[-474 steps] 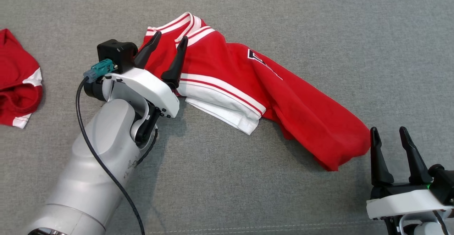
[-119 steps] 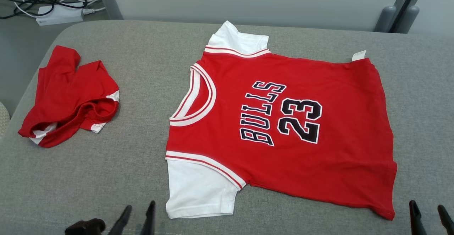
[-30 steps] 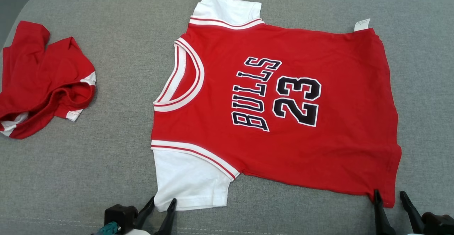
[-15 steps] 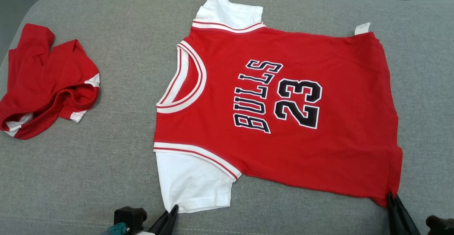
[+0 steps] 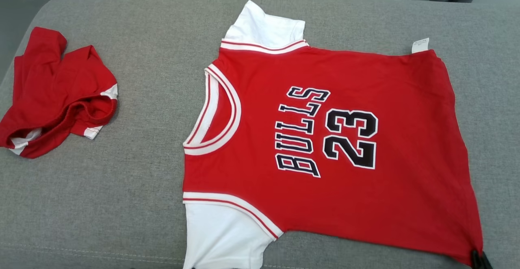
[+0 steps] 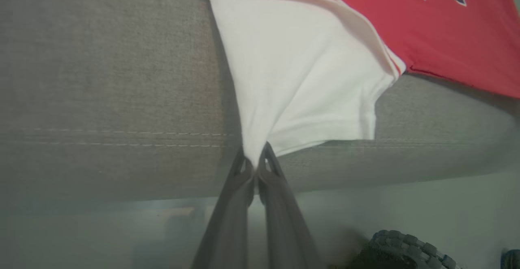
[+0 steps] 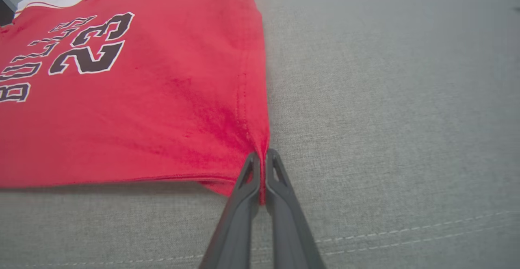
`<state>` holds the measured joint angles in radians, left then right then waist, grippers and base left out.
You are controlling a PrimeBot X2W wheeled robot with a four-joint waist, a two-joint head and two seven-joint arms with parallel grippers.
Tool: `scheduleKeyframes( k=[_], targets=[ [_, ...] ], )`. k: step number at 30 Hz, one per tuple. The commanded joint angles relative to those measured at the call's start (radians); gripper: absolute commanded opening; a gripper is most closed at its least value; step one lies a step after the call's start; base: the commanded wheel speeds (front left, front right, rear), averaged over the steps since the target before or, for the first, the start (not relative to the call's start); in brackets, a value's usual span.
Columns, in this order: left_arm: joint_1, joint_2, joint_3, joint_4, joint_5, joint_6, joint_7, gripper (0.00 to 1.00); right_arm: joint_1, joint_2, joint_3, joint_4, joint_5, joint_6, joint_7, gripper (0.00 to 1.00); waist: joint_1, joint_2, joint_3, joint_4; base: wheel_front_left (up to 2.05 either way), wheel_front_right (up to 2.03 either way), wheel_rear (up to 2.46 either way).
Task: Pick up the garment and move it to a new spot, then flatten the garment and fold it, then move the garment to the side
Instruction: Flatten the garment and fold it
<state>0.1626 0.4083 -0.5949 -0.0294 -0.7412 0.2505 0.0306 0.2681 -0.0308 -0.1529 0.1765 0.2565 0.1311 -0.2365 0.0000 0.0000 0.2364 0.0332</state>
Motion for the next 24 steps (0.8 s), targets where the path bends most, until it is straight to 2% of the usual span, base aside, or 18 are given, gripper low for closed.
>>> scheduleKeyframes(
  k=[1,9,15,24],
  targets=[
    [0.002,0.037,0.041,-0.045,-0.001,0.016,0.002,0.0,0.013,-0.019,0.001,-0.034,0.011,0.0,-0.001,0.0,0.0,0.0,0.0,0.001,0.0,0.0,0.0],
    [-0.08,0.114,0.098,-0.186,0.03,0.038,0.037,0.0,-0.091,-0.027,-0.023,-0.122,0.001,0.0,0.058,0.0,0.0,0.0,0.028,-0.02,0.0,0.0,0.0],
    [-0.226,0.134,0.146,-0.174,0.04,0.014,0.041,0.0,-0.248,-0.046,-0.006,-0.112,0.012,0.0,0.111,0.0,0.0,0.0,0.057,-0.036,0.0,0.0,0.0],
    [-0.411,0.116,0.157,-0.075,0.044,-0.044,0.041,0.0,-0.445,-0.104,0.051,-0.011,0.064,0.0,0.165,0.0,0.0,0.0,0.107,-0.046,0.0,0.0,0.0]
  ],
)
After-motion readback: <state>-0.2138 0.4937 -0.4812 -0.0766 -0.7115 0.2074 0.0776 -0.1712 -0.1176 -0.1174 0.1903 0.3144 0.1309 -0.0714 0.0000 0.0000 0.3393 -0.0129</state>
